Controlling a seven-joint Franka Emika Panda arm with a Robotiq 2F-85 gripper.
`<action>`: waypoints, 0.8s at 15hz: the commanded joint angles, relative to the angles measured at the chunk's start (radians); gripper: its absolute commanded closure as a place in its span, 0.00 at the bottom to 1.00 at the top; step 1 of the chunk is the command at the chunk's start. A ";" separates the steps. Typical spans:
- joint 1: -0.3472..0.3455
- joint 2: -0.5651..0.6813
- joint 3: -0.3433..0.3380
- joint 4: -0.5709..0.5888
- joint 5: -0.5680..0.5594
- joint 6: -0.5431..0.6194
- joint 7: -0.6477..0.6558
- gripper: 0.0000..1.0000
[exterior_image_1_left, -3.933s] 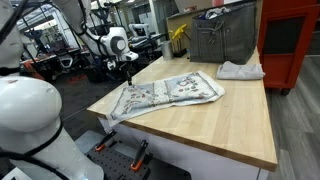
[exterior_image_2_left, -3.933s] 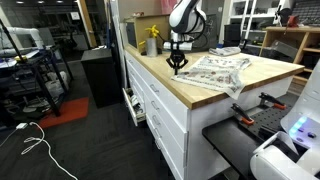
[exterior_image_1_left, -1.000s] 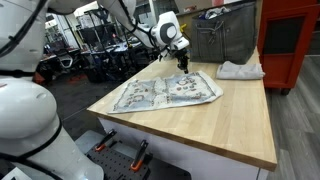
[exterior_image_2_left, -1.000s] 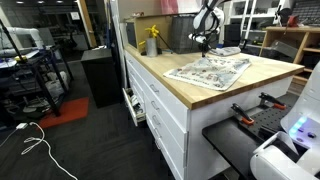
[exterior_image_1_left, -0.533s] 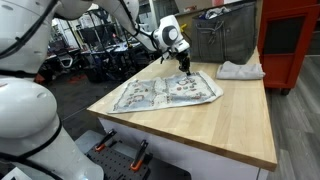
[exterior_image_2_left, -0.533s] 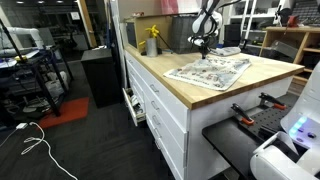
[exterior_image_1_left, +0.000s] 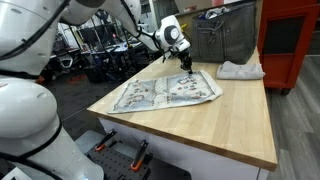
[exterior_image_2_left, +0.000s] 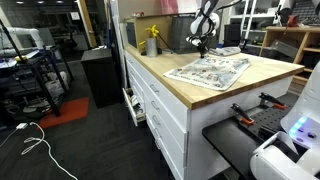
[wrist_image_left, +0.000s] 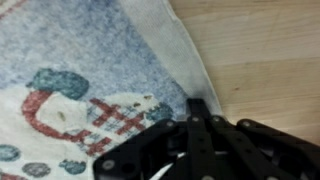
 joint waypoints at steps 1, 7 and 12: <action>-0.012 0.097 -0.005 0.100 -0.013 -0.019 0.073 1.00; -0.014 0.166 -0.030 0.193 -0.024 -0.032 0.113 1.00; -0.019 0.127 -0.017 0.179 -0.007 -0.051 0.123 1.00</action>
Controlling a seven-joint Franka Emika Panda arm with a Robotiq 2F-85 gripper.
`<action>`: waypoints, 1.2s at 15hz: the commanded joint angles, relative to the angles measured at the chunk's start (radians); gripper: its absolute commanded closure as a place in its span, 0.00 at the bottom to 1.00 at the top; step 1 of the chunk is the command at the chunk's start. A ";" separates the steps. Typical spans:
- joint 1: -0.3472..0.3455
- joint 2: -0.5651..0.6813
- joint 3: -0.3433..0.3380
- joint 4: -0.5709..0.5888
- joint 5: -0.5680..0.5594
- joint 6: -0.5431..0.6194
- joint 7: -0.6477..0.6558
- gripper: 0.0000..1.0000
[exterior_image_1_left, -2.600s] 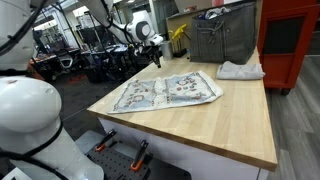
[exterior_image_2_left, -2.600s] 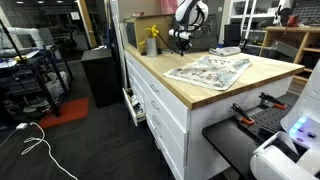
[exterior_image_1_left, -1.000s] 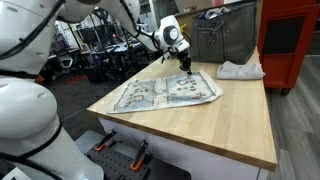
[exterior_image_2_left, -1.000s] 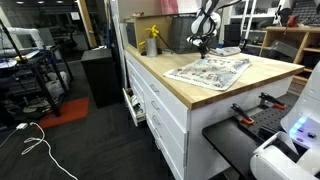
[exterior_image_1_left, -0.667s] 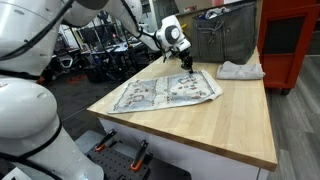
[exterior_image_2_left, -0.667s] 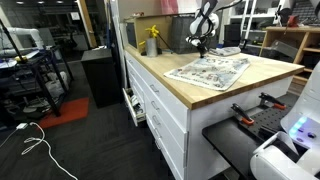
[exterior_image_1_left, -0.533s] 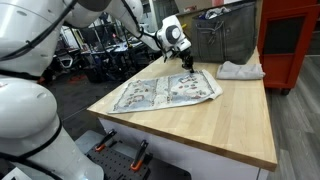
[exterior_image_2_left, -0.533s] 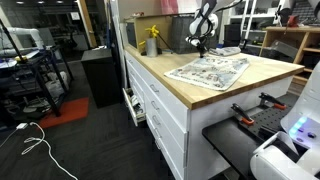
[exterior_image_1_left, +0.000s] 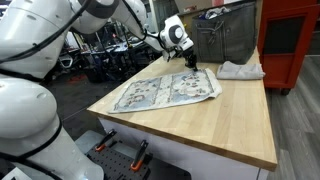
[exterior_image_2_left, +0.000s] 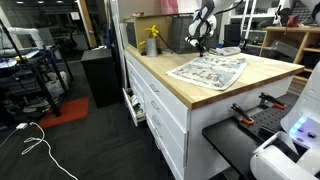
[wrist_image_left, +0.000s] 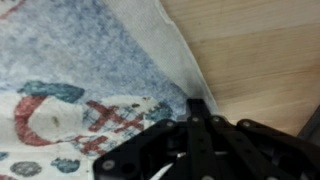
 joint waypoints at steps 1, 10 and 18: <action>-0.015 -0.020 0.024 -0.031 0.002 -0.019 0.035 1.00; -0.048 -0.422 0.078 -0.395 0.001 -0.075 -0.161 0.22; -0.106 -0.750 0.176 -0.544 -0.006 -0.268 -0.585 0.00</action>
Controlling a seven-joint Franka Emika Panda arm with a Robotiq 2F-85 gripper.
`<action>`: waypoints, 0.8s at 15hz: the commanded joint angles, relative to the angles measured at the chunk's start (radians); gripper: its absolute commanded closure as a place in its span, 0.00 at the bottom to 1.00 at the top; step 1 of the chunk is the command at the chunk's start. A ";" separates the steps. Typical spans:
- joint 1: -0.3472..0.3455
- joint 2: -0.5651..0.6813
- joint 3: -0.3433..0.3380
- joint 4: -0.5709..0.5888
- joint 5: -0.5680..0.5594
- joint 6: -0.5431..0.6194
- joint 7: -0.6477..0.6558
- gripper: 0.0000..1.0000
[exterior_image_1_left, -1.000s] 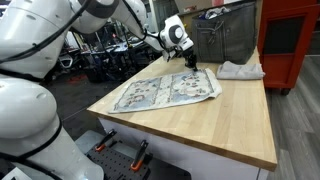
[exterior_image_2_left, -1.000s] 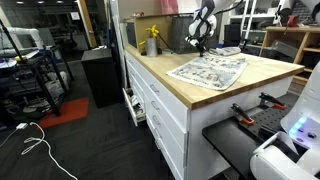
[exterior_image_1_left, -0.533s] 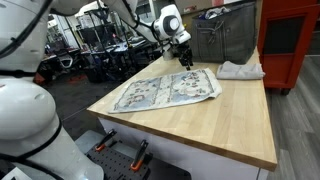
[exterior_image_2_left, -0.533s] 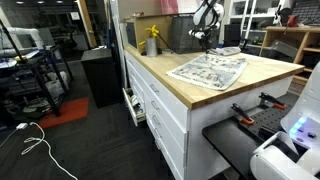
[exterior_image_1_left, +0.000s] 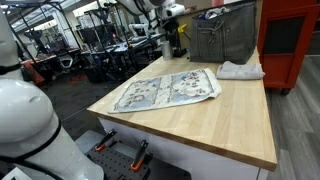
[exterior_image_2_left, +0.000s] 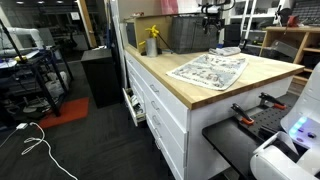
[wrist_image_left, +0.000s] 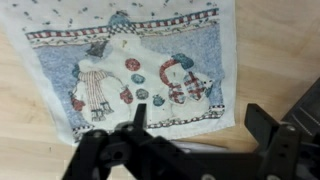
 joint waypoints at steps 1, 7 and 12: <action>-0.016 -0.155 0.042 -0.107 -0.022 -0.066 -0.174 0.00; -0.022 -0.302 0.088 -0.251 -0.074 -0.123 -0.443 0.00; -0.027 -0.395 0.116 -0.355 -0.133 -0.161 -0.664 0.00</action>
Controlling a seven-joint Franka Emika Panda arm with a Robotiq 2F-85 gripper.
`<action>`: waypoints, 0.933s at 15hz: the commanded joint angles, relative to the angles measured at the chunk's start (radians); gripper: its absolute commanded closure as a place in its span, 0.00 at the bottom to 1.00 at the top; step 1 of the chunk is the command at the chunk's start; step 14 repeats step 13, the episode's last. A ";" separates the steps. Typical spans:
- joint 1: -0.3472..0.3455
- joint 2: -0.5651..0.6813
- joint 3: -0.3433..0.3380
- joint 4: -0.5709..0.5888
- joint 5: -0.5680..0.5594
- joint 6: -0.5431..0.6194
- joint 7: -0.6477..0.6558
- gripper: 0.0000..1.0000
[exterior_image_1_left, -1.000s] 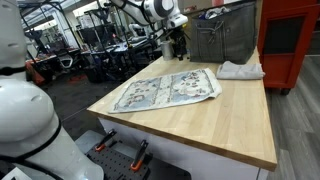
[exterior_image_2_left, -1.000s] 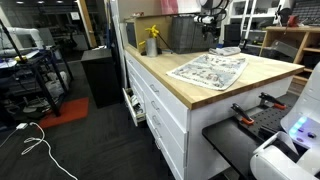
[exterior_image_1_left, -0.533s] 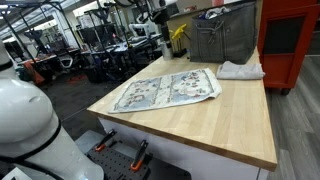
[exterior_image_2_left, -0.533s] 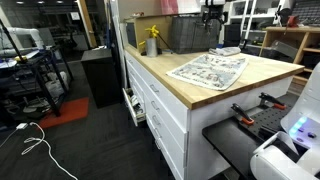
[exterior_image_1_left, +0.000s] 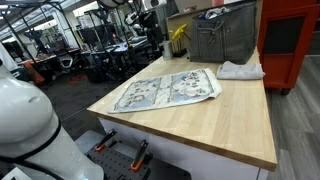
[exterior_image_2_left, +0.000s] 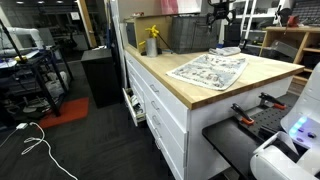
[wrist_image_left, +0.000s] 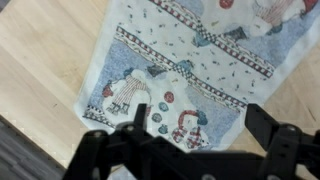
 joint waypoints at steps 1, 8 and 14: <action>-0.022 -0.096 0.034 -0.083 -0.050 -0.048 -0.158 0.00; 0.012 -0.072 0.093 -0.055 -0.110 -0.021 -0.421 0.00; 0.005 -0.080 0.109 -0.069 -0.110 -0.028 -0.385 0.00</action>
